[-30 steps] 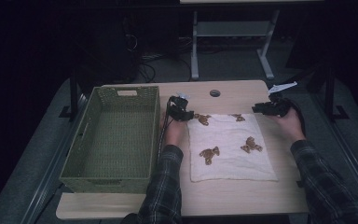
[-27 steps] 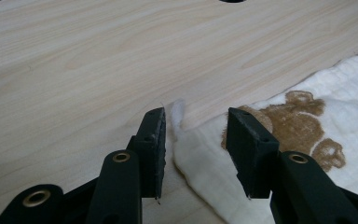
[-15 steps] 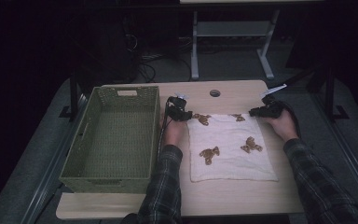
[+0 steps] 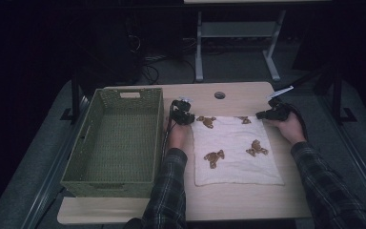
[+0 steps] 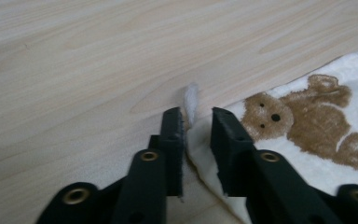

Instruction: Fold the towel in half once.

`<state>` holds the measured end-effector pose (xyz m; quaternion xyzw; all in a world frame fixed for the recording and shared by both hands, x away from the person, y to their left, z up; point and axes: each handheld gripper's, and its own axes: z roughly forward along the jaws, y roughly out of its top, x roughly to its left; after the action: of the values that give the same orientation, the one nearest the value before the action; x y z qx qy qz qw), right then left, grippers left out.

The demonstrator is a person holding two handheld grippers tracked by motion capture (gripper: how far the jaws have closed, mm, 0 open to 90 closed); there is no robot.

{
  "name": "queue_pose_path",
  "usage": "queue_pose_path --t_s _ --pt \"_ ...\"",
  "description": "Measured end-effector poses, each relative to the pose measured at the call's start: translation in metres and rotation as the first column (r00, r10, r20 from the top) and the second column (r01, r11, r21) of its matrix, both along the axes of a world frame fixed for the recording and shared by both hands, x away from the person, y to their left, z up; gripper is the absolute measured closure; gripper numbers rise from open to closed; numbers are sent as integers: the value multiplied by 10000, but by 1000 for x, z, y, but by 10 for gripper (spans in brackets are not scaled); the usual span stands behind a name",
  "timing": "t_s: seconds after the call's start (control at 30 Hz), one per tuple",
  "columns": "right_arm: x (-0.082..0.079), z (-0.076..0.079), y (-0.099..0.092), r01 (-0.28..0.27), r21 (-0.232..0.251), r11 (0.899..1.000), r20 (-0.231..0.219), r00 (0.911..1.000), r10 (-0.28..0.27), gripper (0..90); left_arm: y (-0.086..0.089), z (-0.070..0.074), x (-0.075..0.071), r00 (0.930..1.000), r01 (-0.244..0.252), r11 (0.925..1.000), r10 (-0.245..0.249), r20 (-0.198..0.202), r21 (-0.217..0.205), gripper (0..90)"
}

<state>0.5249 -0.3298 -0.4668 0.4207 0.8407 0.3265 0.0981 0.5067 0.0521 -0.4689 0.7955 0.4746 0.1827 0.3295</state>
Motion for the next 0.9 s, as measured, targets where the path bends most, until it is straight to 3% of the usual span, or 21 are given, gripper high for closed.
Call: queue_pose_path --t_s 0.13,0.4,0.67,0.9 --pt "-1 2 -2 49 -66 10000 38 10000 -49 876 -3 3 2 9999 -70 10000 71 -121 65 866" --pt "-4 12 -10 276 116 9996 287 9992 -279 877 -6 23 -2 9980 -119 9999 121 614 -28 872" --pt "-7 35 -15 295 399 9988 919 9952 -330 877 -8 45 -7 9895 -256 9996 266 1417 -91 873" --pt "-12 53 -18 171 728 9972 1441 9892 -275 877 -8 57 -12 9881 -262 9997 261 1519 -17 873"
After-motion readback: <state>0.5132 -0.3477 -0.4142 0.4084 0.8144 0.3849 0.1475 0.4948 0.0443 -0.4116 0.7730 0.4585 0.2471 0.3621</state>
